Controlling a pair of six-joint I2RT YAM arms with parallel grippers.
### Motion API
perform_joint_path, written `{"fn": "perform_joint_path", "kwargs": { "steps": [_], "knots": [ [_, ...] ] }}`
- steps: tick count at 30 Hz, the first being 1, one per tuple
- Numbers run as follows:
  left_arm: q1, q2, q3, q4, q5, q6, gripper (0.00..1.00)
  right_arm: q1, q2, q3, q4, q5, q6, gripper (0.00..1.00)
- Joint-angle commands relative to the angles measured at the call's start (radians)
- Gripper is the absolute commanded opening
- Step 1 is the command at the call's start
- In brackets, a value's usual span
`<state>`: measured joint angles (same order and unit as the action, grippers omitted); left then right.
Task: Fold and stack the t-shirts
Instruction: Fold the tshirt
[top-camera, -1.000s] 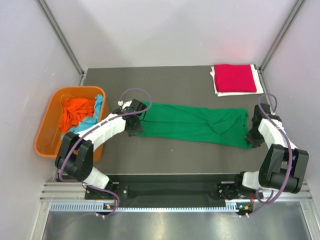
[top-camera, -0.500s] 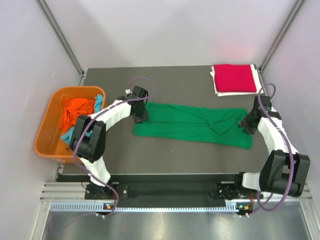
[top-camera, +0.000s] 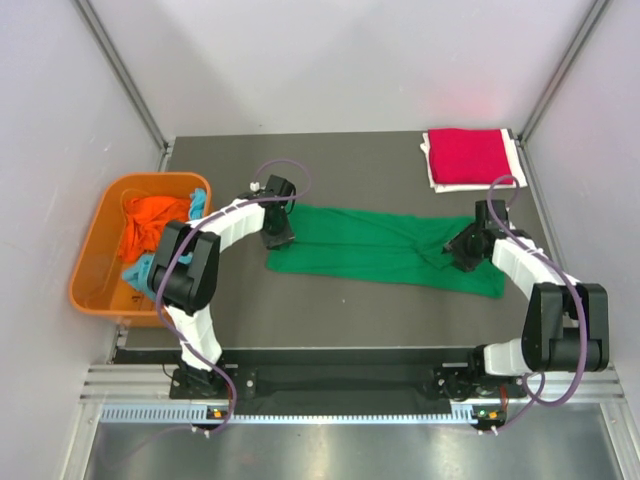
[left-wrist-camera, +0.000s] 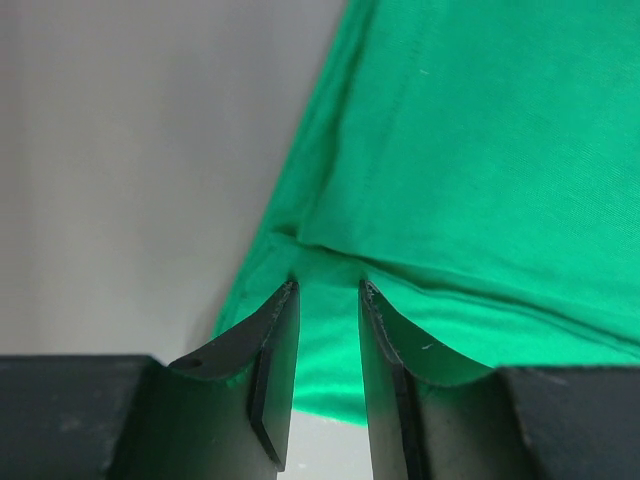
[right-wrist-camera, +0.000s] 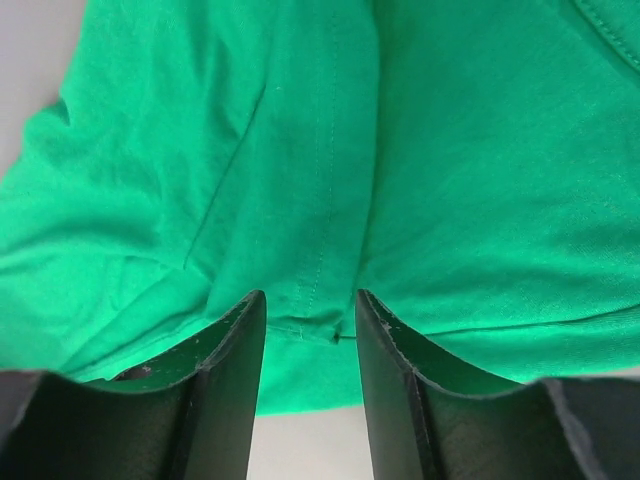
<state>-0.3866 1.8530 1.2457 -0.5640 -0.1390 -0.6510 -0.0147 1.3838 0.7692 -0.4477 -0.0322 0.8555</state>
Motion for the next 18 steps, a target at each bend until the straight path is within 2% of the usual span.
{"fn": "perform_joint_path", "kwargs": {
  "steps": [1,4,18],
  "knots": [
    [0.006,0.006,0.031,0.015,-0.051,0.016,0.36,0.007,-0.014,-0.005,0.063,0.015,0.062,0.42],
    [0.006,0.0,0.02,0.026,-0.045,0.011,0.36,0.051,-0.022,-0.027,0.081,0.025,0.076,0.43],
    [0.006,-0.018,0.018,0.015,-0.065,0.013,0.35,0.078,0.024,-0.028,0.142,0.026,0.109,0.4]
  ]
}}
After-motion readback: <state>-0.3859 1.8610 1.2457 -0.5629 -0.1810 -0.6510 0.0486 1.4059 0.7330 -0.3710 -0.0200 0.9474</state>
